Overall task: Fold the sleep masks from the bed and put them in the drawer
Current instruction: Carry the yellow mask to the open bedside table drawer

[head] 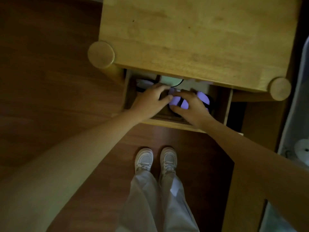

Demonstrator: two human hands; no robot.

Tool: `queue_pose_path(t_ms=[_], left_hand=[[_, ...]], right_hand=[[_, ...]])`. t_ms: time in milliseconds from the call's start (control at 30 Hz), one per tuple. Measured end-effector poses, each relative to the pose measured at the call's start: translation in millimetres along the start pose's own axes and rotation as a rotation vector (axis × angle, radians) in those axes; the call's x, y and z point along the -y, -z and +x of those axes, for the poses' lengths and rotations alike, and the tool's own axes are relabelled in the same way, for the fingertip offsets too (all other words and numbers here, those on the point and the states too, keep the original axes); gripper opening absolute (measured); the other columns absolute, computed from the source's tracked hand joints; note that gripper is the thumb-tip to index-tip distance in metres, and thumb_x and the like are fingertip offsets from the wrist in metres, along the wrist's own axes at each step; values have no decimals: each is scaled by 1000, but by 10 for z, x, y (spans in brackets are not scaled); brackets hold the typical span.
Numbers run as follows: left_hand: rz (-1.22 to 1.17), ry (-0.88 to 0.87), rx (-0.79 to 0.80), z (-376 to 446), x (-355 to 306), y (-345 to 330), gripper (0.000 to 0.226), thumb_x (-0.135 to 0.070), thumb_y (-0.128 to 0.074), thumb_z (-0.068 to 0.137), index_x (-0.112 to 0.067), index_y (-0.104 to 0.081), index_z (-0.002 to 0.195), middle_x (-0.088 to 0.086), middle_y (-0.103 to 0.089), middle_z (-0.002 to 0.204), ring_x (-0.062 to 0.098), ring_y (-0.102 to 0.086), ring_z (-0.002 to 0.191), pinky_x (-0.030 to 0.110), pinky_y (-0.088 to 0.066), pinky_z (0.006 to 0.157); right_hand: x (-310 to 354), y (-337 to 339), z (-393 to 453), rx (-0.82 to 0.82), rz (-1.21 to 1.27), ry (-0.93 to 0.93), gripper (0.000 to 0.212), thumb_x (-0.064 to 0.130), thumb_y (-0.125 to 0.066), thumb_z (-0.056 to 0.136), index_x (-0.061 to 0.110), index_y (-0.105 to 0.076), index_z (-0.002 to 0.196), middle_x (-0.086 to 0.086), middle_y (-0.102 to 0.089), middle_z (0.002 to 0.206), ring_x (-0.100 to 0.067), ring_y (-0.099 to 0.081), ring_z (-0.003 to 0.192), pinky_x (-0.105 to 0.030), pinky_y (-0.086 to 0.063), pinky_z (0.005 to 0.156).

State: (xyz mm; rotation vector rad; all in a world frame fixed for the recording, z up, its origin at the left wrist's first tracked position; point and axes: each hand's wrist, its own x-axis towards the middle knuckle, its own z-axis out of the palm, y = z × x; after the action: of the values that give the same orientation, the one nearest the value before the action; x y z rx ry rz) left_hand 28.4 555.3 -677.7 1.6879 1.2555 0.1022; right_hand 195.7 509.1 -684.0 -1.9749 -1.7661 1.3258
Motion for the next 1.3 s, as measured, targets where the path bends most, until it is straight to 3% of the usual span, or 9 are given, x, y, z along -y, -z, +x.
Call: queue_pose_path(t_ms=[100, 233, 400, 633, 833, 967, 1067, 1167, 1300], left_hand=[[319, -222, -74, -280, 32, -7, 52, -50, -44, 94, -22, -45, 139, -6, -44, 145, 12, -43, 130, 30, -42, 96], [649, -370, 39, -439, 244, -43, 84, -73, -32, 85, -23, -20, 151, -5, -25, 157, 16, -32, 140, 37, -34, 106], [1000, -581, -118, -414, 369, 3, 87, -72, -29, 87, -18, -10, 153, 2, -11, 161, 19, -13, 147, 42, -16, 117], [1251, -613, -349, -309, 82, 152, 101, -71, -43, 81, -10, -3, 152, 11, -9, 160, 24, -11, 147, 50, -16, 116], [1257, -589, -426, -98, -122, 213, 102, -59, -68, 70, -10, -24, 149, 6, -38, 150, 23, -39, 137, 54, -27, 110], [1306, -640, -482, 52, -126, 174, 86, -46, -72, 71, -10, -38, 141, 4, -56, 131, 20, -55, 120, 50, -40, 103], [1331, -748, -551, 195, -129, 136, 45, -26, -57, 81, -14, -54, 124, 0, -64, 109, 17, -62, 99, 45, -52, 92], [1353, -885, -728, 349, -166, 126, 15, -13, -53, 88, -18, -58, 102, -1, -54, 95, 16, -50, 85, 40, -56, 80], [1353, -948, -853, 470, -168, 133, 4, -15, -52, 94, -19, -54, 94, 1, -38, 95, 17, -40, 83, 38, -57, 75]], right_hand=[[-14, 29, -211, -35, -199, 197, 63, 52, -56, 77, 19, -53, 130, -5, -56, 134, -26, -44, 131, -48, -33, 108], [-82, 52, -416, -7, -423, 296, 81, 61, -49, 74, 21, -37, 143, 0, -36, 151, -21, -19, 144, -53, -9, 117], [-121, 115, -483, -164, -663, 338, 95, 65, -63, 70, 18, -30, 146, -11, -26, 156, -28, -16, 145, -60, -10, 115], [85, 292, -382, -314, -798, 258, 114, 62, -72, 64, 19, -14, 151, -14, -12, 160, -33, -9, 147, -65, -8, 114], [135, 299, -278, -371, -850, 226, 94, 30, -72, 73, 19, -20, 150, -11, -23, 158, -36, -22, 144, -65, -20, 111], [26, 354, -232, -520, -923, 320, 65, 8, -51, 86, 18, -30, 147, -6, -40, 150, -31, -42, 135, -57, -38, 104], [-66, 416, -192, -565, -992, 407, 54, 5, -39, 91, 20, -38, 143, -3, -49, 144, -23, -52, 127, -46, -48, 98], [-134, 511, -188, -540, -1046, 474, 56, 3, -36, 89, 19, -38, 143, -4, -51, 142, -21, -55, 124, -39, -51, 95], [-190, 576, -164, -513, -1128, 499, 56, -2, -19, 95, 21, -38, 143, -2, -56, 137, -17, -60, 116, -31, -54, 89]])
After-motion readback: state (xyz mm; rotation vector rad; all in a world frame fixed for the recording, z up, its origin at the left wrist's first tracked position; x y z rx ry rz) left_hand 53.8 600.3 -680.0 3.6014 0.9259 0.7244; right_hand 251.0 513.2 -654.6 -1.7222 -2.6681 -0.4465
